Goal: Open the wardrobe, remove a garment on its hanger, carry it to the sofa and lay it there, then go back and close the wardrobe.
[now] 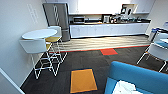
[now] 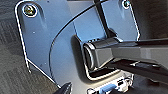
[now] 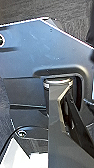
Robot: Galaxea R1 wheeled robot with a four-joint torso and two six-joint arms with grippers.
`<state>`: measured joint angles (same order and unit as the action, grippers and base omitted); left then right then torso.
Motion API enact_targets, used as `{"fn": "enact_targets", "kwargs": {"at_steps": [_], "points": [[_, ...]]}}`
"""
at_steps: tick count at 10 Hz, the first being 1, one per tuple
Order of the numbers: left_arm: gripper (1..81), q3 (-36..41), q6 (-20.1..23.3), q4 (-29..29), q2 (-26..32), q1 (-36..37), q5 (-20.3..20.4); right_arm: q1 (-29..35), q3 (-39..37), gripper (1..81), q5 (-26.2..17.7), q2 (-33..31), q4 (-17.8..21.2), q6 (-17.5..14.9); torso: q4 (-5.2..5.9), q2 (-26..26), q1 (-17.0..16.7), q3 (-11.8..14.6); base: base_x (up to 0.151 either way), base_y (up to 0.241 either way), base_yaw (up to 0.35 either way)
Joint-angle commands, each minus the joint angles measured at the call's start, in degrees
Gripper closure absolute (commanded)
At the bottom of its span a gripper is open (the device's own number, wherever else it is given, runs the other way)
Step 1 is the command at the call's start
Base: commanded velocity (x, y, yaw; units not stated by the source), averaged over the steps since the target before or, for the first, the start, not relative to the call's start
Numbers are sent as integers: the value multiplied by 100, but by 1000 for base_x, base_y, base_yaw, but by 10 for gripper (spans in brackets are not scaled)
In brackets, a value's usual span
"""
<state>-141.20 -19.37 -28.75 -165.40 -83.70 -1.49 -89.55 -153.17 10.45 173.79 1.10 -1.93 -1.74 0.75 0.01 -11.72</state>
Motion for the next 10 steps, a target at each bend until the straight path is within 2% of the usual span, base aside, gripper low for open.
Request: {"fn": "enact_targets", "kwargs": {"at_steps": [1,2,4,5,6,8,10], "points": [[10,40,12,-52,25,121,-308,55,17,10,-368,18,-4,-18,0,0,0,0,0,0,285],[10,40,12,-52,24,113,-308,47,8,10,-368,18,-4,-18,0,2,-1,0,0,0,286],[10,40,12,-52,24,112,-308,47,-10,10,-377,18,-4,-18,0,2,-1,490,0,0,286],[10,40,12,-52,24,121,-308,55,-10,10,-368,18,-4,-18,0,0,0,476,0,0,285],[10,40,12,-52,24,113,-308,55,-10,10,-368,18,-4,-18,0,2,0,319,0,0,285],[10,40,12,-52,24,121,-308,55,-10,10,-368,18,5,-18,0,7,-1,441,0,0,286],[10,40,12,-52,16,113,-308,64,-36,10,-368,18,5,-18,0,7,-1,450,0,0,286]]}}
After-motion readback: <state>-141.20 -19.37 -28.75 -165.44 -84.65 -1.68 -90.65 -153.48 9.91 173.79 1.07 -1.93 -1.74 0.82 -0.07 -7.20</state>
